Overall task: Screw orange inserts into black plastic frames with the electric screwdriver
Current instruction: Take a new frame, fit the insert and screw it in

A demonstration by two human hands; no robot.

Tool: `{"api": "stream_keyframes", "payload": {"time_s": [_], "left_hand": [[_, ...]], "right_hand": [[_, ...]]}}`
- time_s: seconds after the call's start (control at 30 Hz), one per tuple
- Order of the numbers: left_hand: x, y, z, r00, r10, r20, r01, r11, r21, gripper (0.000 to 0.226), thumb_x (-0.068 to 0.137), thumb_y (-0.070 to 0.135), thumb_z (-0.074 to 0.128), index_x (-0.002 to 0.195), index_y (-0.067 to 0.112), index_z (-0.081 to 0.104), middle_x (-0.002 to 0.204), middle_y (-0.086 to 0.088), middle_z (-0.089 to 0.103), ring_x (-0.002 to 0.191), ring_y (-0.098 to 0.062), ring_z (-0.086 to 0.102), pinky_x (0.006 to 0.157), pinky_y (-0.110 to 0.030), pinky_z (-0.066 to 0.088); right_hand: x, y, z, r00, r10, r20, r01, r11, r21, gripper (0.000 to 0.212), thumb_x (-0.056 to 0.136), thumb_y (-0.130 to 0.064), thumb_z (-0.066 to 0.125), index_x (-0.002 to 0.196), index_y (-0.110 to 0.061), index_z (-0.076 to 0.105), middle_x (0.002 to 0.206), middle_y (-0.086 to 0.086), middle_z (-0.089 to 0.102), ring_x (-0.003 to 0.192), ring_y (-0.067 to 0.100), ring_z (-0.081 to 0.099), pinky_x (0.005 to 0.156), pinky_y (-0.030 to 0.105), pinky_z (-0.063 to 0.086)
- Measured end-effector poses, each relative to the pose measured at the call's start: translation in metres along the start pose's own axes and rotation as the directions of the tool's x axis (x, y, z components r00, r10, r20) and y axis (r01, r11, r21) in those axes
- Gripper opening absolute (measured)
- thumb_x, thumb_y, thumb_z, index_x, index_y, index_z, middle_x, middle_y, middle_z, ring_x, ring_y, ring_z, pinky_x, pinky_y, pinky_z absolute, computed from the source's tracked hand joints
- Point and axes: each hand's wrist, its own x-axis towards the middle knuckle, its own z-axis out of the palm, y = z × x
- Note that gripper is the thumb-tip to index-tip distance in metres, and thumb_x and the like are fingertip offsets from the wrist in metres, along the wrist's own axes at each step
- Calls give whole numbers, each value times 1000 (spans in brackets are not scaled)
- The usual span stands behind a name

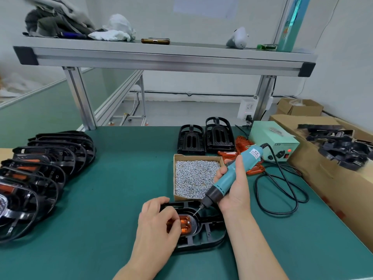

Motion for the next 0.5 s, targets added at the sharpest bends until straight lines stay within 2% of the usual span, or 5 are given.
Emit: {"api": "stream_keyframes", "payload": {"time_s": [0.07,0.17,0.27,0.37,0.5], "left_hand": [[2,1,1,999,25,-35,-24,999,23,18,77,13,77,70,24,65,118,4,56,122,-16,43,97,-37,32],[12,8,-3,990,63,-124,-64,998,-1,8,78,24,68,72,26,63,114,7,55,120,-13,43,97,-37,30],[36,14,-9,977,143,-160,-139,990,36,9,81,16,73,80,24,68,107,12,58,110,-13,47,93,-33,32],[63,16,-13,980,184,-78,-173,976,130,14,87,14,71,97,23,75,108,11,65,108,-16,51,93,-32,36],[93,14,-11,969,186,160,-228,925,304,26,98,30,53,118,33,69,120,14,64,115,-14,47,99,-31,34]], "right_hand": [[2,-1,-1,1000,25,-6,-25,999,33,37,79,-49,75,89,-17,61,70,-3,55,58,8,52,52,18,48],[5,-2,-2,999,50,-3,-50,996,69,38,77,-50,75,88,-17,62,65,-3,54,54,8,51,49,19,46],[6,-1,-2,998,66,7,-66,996,54,37,79,-51,74,89,-17,62,65,-4,53,53,8,50,48,19,46],[6,-2,-1,996,87,3,-87,995,47,36,85,-51,71,90,-17,61,65,-4,53,52,8,50,48,19,46],[6,-3,-1,996,91,16,-92,993,71,36,89,-50,67,89,-15,61,65,-3,52,52,9,49,48,20,45]]}}
